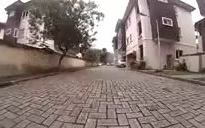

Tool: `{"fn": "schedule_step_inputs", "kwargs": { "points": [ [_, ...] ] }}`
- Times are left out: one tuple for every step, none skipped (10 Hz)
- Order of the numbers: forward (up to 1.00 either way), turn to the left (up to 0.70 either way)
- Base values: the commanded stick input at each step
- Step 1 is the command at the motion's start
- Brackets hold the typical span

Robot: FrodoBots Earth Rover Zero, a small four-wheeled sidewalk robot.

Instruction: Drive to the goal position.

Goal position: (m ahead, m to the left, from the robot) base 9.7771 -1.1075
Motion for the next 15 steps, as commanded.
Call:
{"fn": "schedule_step_inputs", "kwargs": {
  "points": [
    [0.70,0.00],
    [0.70,0.00],
    [0.70,0.00],
    [0.70,0.00],
    [0.70,0.00],
    [0.70,0.00],
    [0.70,0.00],
    [0.70,0.00],
    [0.70,0.00],
    [0.70,0.00],
    [0.70,0.00],
    [0.70,0.00],
    [0.70,0.00],
    [0.70,0.00],
    [0.70,0.00]
  ]
}}
